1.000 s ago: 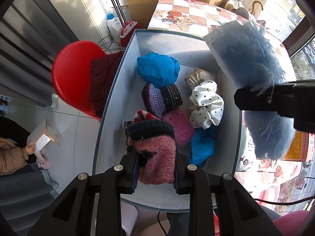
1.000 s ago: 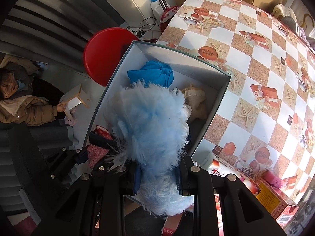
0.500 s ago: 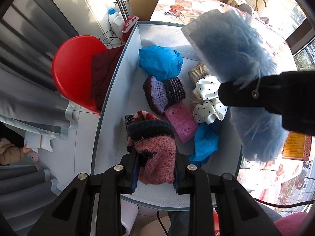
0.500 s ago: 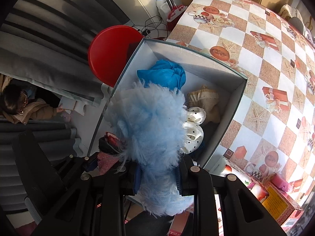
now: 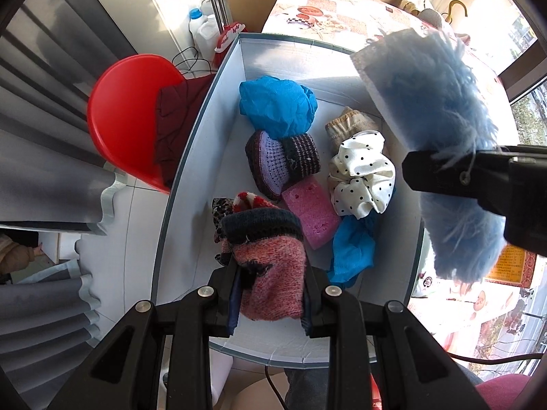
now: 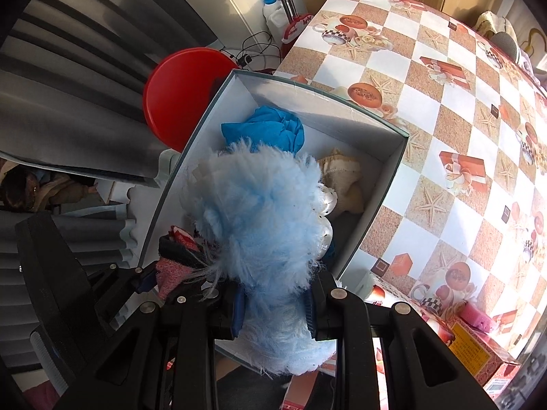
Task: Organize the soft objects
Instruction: 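Hold the pink-red hat and blue boa above the box with both tools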
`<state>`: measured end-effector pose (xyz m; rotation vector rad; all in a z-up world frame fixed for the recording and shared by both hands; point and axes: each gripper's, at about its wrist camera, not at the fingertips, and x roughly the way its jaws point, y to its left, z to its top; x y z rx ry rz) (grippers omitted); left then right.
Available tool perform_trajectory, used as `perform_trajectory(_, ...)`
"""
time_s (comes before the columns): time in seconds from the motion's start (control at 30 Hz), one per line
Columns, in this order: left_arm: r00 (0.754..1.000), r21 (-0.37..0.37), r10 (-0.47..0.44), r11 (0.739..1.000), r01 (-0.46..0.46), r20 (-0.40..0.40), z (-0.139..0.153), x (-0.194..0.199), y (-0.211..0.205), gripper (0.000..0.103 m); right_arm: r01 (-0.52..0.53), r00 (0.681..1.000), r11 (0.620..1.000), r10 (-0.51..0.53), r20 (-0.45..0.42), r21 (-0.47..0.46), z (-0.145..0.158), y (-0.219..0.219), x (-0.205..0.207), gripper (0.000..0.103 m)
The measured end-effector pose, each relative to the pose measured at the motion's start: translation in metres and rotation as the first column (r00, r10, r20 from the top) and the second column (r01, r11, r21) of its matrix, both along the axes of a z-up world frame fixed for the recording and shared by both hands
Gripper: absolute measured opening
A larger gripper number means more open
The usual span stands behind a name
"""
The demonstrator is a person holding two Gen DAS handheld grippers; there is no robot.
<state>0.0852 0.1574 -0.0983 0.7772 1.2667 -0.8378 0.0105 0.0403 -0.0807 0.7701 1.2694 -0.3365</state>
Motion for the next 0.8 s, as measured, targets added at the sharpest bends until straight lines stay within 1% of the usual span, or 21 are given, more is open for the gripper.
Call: perform_trajectory(0.8, 1.0, 0.005, 0.001, 1.0, -0.001, -0.003, -0.0029, -0.0005, 0.0036, 0.03, -0.009, 1.0, 1.0, 0.01, -0.006, 0.015, -0.0047, 0.0075, 0.0017, 0.029)
